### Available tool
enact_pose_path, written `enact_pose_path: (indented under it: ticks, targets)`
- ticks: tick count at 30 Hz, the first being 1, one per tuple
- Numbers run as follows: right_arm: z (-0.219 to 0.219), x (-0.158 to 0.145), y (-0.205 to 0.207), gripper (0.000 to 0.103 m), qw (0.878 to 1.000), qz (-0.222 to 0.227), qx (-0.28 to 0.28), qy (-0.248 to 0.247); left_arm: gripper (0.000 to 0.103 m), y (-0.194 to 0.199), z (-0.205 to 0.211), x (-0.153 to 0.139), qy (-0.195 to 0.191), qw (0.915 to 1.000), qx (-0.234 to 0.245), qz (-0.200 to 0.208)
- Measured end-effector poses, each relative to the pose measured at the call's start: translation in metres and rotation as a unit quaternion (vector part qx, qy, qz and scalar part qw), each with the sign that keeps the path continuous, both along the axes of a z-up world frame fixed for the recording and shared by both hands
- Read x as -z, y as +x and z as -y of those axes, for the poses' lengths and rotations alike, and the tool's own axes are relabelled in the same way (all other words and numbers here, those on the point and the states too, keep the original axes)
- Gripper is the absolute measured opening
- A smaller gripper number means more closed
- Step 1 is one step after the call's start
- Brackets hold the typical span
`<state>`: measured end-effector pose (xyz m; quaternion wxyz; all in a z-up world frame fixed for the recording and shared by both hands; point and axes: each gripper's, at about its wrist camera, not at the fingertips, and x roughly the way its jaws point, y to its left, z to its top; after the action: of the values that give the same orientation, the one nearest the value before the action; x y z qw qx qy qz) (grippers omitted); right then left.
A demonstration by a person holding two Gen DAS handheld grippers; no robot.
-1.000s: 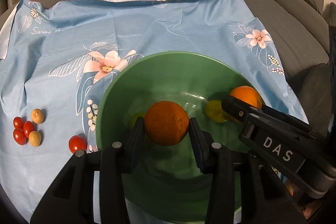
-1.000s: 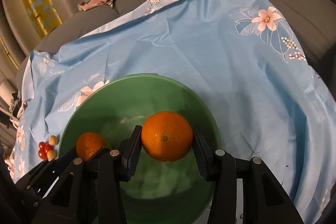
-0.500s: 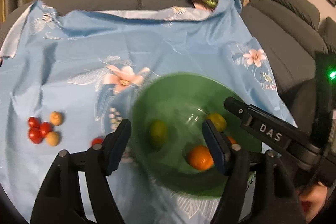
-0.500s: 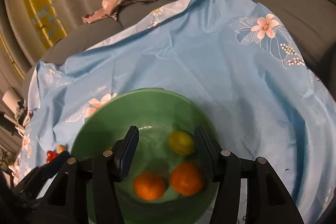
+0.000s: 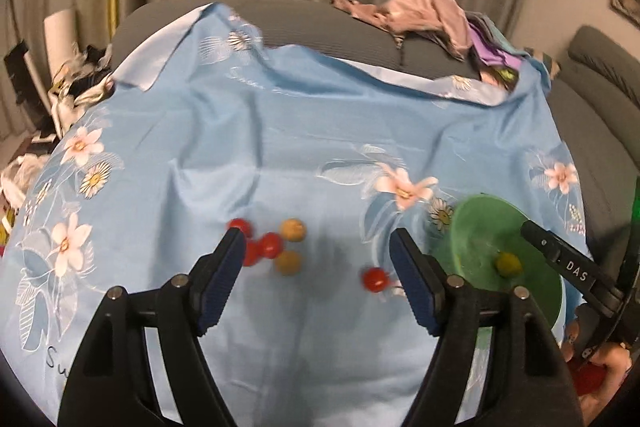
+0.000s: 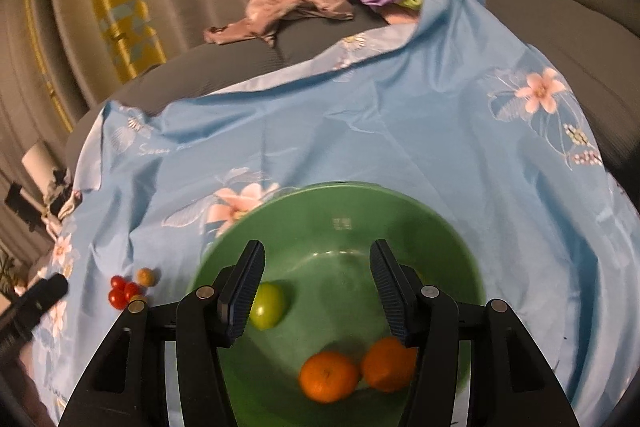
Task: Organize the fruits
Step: 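Grasp a red tomato with the left gripper while the right gripper grasps a cherry tomato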
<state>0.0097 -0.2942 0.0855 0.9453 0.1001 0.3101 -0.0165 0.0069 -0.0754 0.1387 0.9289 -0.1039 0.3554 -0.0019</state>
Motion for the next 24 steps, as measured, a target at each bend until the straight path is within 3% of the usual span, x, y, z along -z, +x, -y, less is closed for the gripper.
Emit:
enact_pose_path:
  ticks: [6, 12, 16, 20, 24]
  targets:
    - [-0.028, 0.0, 0.002, 0.056, 0.999, 0.012, -0.024, -0.021, 0.076, -0.004, -0.039, 0.013, -0.01, 0.9989, -0.045, -0.01]
    - [-0.056, 0.003, 0.001, 0.056, 0.997, 0.027, -0.066, -0.024, 0.075, -0.001, -0.074, 0.025, -0.058, 0.9967, -0.055, -0.014]
    - [-0.078, 0.004, 0.0, 0.053, 0.996, 0.037, -0.077, -0.037, 0.073, 0.013, -0.09, 0.047, -0.095, 0.9932, -0.049, -0.047]
    - [-0.102, 0.006, -0.001, 0.051, 0.99, 0.029, -0.138, -0.013, 0.062, 0.031, -0.09, 0.066, -0.094, 0.992, -0.04, -0.075]
    - [-0.13, 0.02, 0.009, 0.05, 0.98, -0.009, -0.2, 0.003, 0.052, 0.049, -0.09, 0.085, -0.104, 0.9884, -0.027, -0.107]
